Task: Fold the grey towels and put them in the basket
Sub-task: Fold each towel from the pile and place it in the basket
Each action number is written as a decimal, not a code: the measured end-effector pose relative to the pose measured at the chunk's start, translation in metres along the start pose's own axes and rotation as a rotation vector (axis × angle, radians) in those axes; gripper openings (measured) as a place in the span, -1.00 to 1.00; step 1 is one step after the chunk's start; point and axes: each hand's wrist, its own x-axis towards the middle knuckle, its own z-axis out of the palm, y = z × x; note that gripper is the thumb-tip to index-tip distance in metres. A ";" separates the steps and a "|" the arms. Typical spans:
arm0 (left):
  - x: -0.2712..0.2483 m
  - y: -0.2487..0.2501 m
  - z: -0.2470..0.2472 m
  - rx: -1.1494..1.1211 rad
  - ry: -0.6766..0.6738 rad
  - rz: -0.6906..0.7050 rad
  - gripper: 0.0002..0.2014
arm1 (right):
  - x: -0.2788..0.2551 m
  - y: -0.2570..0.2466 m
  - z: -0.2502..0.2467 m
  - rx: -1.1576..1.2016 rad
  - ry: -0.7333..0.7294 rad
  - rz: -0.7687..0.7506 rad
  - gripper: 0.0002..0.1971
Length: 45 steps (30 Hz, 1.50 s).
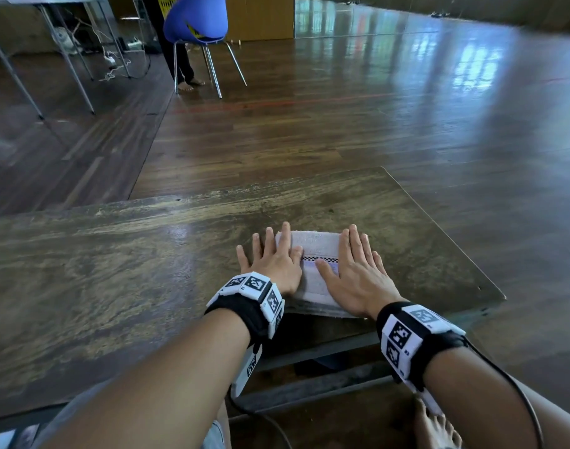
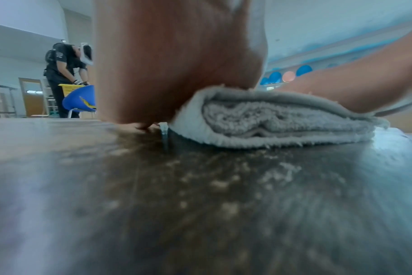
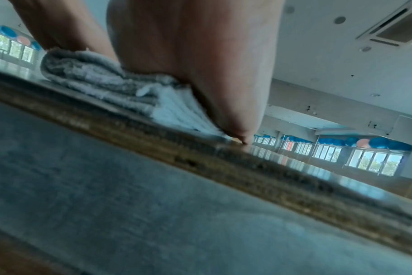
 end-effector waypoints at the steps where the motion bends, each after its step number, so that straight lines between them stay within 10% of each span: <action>1: 0.002 -0.001 -0.001 -0.015 -0.011 -0.029 -0.40 | 0.000 0.000 0.000 0.005 0.007 0.010 -0.09; 7: 0.000 -0.002 -0.004 0.001 0.093 -0.060 -0.27 | 0.001 -0.001 0.001 0.038 0.048 0.083 0.03; 14: -0.008 0.018 -0.028 -0.161 0.355 0.029 -0.57 | -0.006 -0.010 -0.010 0.086 0.052 0.111 -0.04; 20: -0.039 0.017 -0.085 -0.675 0.253 0.358 -0.82 | -0.017 -0.025 -0.055 0.575 0.111 0.122 -0.10; 27: -0.117 -0.012 -0.169 -0.958 0.371 0.432 -0.81 | -0.046 -0.090 -0.112 1.055 0.156 -0.061 -0.21; 32: -0.183 -0.072 -0.209 -1.019 0.506 0.360 -0.65 | -0.075 -0.178 -0.136 0.986 0.085 -0.250 -0.76; 38: -0.261 -0.181 -0.218 -1.029 0.770 0.209 -0.66 | -0.116 -0.291 -0.120 0.802 -0.090 -0.450 -0.53; 45: -0.334 -0.301 -0.161 -1.048 0.903 -0.165 -0.83 | -0.159 -0.385 -0.032 0.476 -0.340 -0.521 -0.93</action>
